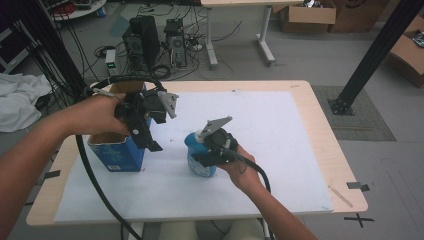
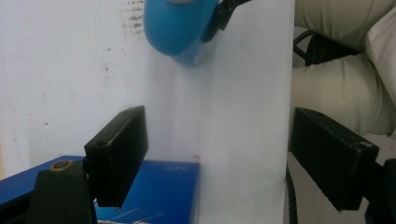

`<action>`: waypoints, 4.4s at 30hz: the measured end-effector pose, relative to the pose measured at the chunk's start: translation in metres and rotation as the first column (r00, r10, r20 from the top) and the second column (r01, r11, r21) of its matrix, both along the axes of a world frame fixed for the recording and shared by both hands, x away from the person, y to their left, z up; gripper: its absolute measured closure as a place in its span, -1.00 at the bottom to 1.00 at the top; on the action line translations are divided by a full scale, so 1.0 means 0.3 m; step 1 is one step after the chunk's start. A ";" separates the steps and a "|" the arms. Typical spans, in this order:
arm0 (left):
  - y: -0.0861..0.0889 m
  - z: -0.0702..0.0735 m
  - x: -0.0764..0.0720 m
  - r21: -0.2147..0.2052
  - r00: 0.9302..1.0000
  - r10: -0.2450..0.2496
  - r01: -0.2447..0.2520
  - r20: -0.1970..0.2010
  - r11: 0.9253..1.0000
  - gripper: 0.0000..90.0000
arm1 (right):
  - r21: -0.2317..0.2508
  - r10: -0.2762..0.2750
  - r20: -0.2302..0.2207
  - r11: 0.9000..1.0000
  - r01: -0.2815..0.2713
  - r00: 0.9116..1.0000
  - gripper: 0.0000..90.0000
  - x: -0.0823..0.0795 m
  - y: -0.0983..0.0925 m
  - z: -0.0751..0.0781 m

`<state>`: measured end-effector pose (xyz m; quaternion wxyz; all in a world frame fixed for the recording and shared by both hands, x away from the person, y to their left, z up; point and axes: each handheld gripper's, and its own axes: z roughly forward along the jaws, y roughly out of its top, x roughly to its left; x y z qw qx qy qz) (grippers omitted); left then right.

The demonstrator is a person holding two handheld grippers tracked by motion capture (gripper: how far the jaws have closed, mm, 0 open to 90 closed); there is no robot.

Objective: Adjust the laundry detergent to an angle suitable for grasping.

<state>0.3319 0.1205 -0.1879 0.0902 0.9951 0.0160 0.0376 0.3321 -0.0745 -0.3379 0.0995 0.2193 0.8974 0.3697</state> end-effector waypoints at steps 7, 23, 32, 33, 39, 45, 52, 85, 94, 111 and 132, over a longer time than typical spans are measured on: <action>-0.003 -0.001 0.000 -0.003 1.000 0.010 -0.010 0.000 1.000 -0.54 | 0.006 0.112 -0.015 0.994 -0.112 0.994 -0.03 0.015 -0.046 0.038; -0.027 -0.004 0.012 0.003 1.000 0.023 -0.023 0.001 1.000 -0.54 | 0.007 0.331 -0.036 0.943 -0.331 0.943 -0.03 0.055 -0.137 0.033; -0.042 -0.010 0.025 0.012 1.000 0.025 -0.024 0.000 1.000 -0.54 | 0.007 0.415 -0.026 0.910 -0.415 0.910 -0.03 0.084 -0.127 0.024; -0.043 -0.009 0.027 0.015 1.000 0.026 -0.026 -0.001 1.000 -0.54 | 0.004 0.423 -0.028 0.906 -0.423 0.906 -0.03 0.086 -0.122 0.023; -0.050 -0.016 0.038 0.019 1.000 0.028 -0.028 -0.006 0.999 -0.54 | -0.007 0.466 -0.022 0.885 -0.466 0.885 -0.03 0.102 -0.095 0.016; -0.053 -0.021 0.046 0.023 1.000 0.030 -0.030 -0.009 0.999 -0.54 | -0.016 0.479 -0.020 0.878 -0.479 0.878 -0.03 0.122 -0.081 0.001; -0.053 -0.022 0.051 0.025 0.999 0.033 -0.033 -0.009 0.999 -0.54 | -0.023 0.485 -0.028 0.874 -0.486 0.874 -0.03 0.136 -0.067 -0.016; -0.068 -0.020 0.045 0.021 1.000 0.028 -0.028 0.006 0.999 -0.54 | 0.001 0.347 -0.054 0.938 -0.347 0.936 -0.66 0.126 -0.182 0.081; -0.072 -0.021 0.048 0.020 1.000 0.028 -0.028 0.009 0.999 -0.54 | -0.020 0.308 -0.041 0.951 -0.309 0.951 -0.66 0.108 -0.267 0.141; -0.081 -0.028 0.061 0.011 0.999 0.045 -0.045 0.008 0.999 -0.55 | -0.139 0.114 -0.083 0.982 -0.125 0.990 -0.65 0.093 -0.483 0.204; -0.098 -0.023 0.069 0.010 0.998 0.053 -0.053 0.018 0.999 -0.55 | -0.305 -0.054 -0.135 0.952 0.010 0.989 -0.65 0.089 -0.622 0.177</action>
